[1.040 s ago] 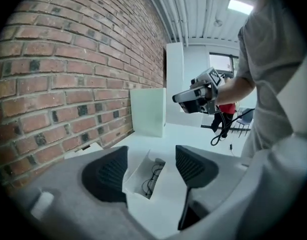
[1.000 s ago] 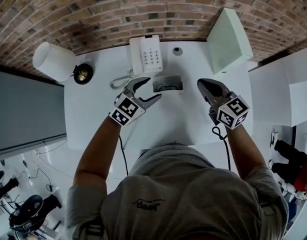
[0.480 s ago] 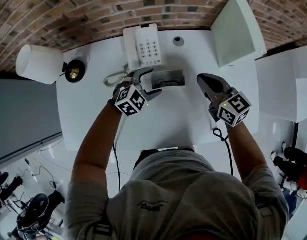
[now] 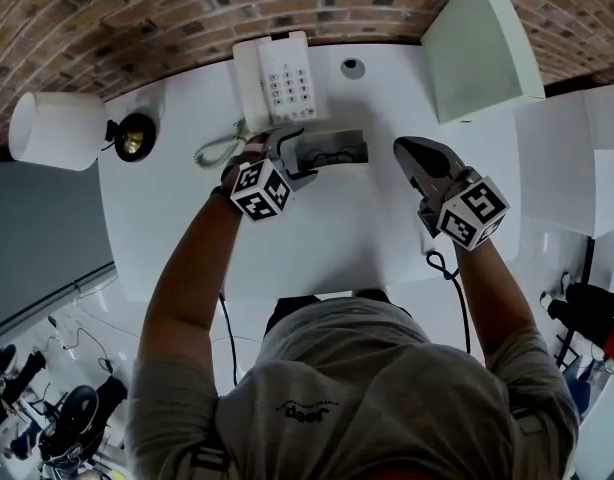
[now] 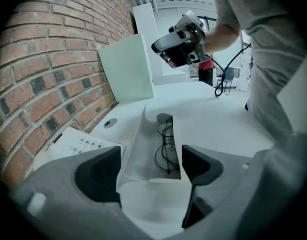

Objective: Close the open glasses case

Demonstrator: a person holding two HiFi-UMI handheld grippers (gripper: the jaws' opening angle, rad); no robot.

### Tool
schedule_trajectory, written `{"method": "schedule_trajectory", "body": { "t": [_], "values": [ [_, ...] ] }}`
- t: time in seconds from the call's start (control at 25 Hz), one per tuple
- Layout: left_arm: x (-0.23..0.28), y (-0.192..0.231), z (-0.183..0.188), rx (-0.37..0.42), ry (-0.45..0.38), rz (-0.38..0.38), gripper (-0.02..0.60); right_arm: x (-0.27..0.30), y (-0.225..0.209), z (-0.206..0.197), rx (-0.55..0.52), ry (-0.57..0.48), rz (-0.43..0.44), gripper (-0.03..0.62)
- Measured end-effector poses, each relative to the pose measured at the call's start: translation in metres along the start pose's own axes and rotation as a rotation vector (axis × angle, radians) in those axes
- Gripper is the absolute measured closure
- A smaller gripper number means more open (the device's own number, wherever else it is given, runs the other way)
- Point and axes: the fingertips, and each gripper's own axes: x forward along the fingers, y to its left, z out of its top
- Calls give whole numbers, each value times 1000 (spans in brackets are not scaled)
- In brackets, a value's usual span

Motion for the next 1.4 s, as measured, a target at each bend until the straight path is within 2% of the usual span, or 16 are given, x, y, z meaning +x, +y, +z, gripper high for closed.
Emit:
{"method": "schedule_trajectory", "body": {
  "t": [0.4,0.92,1.4],
  "values": [
    [12,-1,-9,36,33,14,195,1,1,-5,1,6,8,585],
    [9,-12,-10,70,32,72,290,2,5,-10,9,15,14,585],
    [10,-14,-10,48,80,106,321,-3,9,-8,18,11,12,585]
  ]
}}
